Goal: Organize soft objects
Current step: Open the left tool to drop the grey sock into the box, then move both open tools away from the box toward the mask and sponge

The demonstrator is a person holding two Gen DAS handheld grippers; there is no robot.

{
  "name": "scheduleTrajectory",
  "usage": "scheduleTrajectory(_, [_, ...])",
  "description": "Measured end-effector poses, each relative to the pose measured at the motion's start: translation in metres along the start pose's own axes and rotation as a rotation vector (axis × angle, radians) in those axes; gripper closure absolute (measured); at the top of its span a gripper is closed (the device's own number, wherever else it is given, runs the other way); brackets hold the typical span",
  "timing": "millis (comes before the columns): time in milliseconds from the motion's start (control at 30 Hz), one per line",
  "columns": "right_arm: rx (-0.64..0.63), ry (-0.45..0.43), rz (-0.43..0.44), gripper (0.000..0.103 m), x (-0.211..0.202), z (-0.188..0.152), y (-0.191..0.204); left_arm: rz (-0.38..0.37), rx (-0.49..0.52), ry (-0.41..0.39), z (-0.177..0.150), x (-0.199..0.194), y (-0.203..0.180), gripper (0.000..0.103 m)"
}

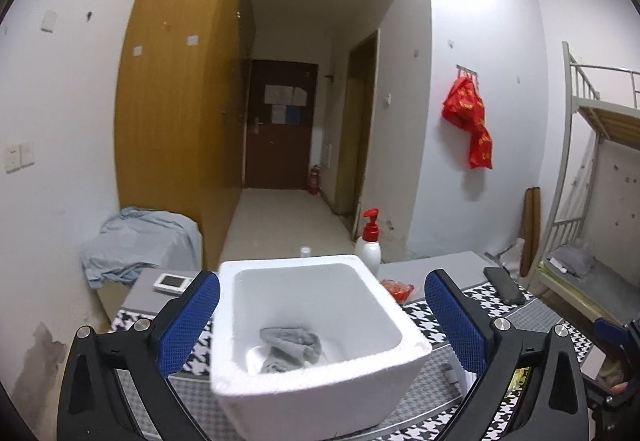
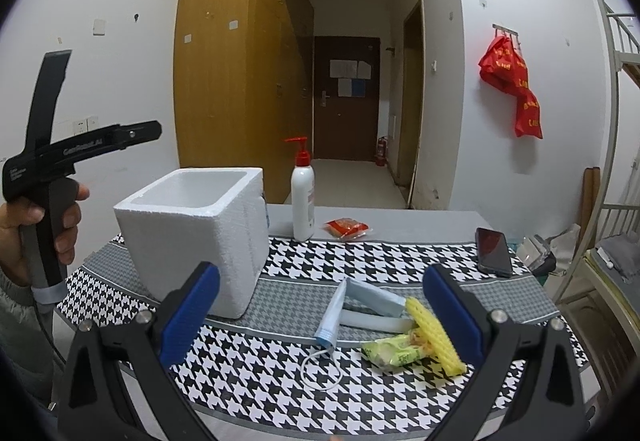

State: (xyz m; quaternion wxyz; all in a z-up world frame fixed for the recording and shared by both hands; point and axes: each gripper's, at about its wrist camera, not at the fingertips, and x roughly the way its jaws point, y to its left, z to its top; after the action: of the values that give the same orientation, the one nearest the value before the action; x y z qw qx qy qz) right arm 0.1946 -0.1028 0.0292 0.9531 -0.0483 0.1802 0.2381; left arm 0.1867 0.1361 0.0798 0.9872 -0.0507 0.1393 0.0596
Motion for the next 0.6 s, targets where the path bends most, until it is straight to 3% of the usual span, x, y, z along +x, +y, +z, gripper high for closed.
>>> scheduleTrajectory(600, [-0.027,-0.048,0.023,0.000,-0.038,0.001,0.010,0.007,0.049,-0.062,-0.017,-0.078,-0.018,0.001])
